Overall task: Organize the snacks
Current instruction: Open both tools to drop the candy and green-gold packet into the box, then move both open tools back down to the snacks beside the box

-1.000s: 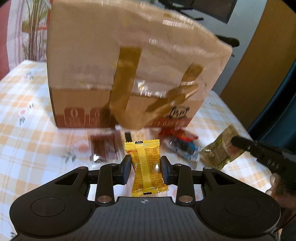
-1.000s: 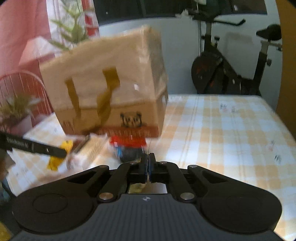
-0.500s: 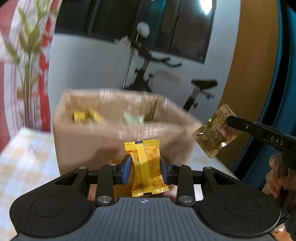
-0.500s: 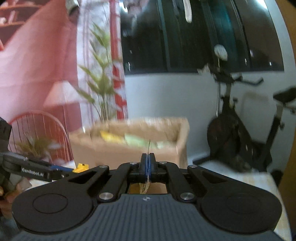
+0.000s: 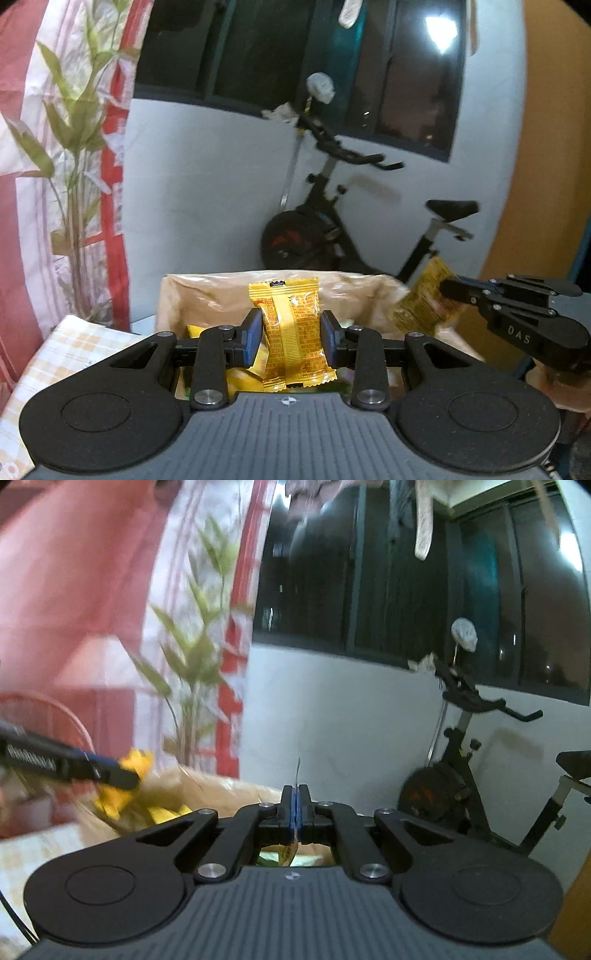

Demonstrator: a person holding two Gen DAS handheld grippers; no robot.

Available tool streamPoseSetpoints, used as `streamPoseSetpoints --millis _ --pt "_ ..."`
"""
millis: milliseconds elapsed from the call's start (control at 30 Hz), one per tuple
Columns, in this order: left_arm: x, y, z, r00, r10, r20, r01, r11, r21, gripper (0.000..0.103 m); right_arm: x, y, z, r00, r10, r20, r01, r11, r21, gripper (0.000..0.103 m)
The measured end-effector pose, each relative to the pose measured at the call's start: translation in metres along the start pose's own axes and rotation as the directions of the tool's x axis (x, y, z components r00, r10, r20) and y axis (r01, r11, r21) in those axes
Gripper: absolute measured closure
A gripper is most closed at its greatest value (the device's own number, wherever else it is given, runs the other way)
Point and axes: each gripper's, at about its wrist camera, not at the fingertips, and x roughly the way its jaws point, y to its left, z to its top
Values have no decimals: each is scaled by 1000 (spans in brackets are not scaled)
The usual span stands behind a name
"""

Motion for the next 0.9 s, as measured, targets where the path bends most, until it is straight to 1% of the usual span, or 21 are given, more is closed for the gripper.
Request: streamPoseSetpoints --millis 67,167,367,400,433,500,533,567,600,667,700,733,767,900 --pt "10 6 0 999 25 -28 -24 1000 7 67 24 0 -4 999 -15 -51 14 1000 -17 102" --pt "24 11 -1 997 56 -58 -54 998 26 67 48 -1 -14 993 -30 -113 29 1000 -11 102" --pt "33 18 -3 992 74 -98 -71 997 37 67 66 -5 -28 981 -47 -189 49 999 7 101" --pt "34 20 -4 992 71 -102 -68 997 36 64 67 -6 -30 978 -49 -205 53 999 12 100" --pt "34 22 -4 992 66 -105 -63 997 34 57 67 -6 -31 975 -51 -214 57 998 19 100" --pt "32 23 -5 992 66 -107 -63 998 31 48 63 -8 -33 974 -47 -222 55 998 29 95" --pt "28 24 -4 992 70 -107 -67 997 27 46 61 -8 -33 972 -57 -227 65 998 27 86" --pt "28 25 -4 992 69 -109 -66 997 26 46 59 -8 -34 971 -66 -231 74 997 27 80" --pt "25 25 -4 992 65 -110 -62 998 24 46 56 -8 -33 970 -66 -233 76 997 32 80" --pt "19 26 -3 992 61 -110 -58 998 28 41 50 -10 -32 971 -60 -233 75 996 57 79" --pt "15 26 -3 993 63 -104 -60 998 36 38 45 -11 -32 971 -58 -233 76 995 69 77" --pt "10 26 -4 993 68 -96 -64 997 44 36 42 -11 -32 971 -58 -232 77 994 75 72" --pt "7 26 -3 993 71 -91 -66 997 50 35 38 -10 -31 971 -59 -230 79 994 78 67" --pt "-11 23 -4 995 63 -78 -59 997 55 35 23 -4 -34 970 -87 -225 109 990 87 63"
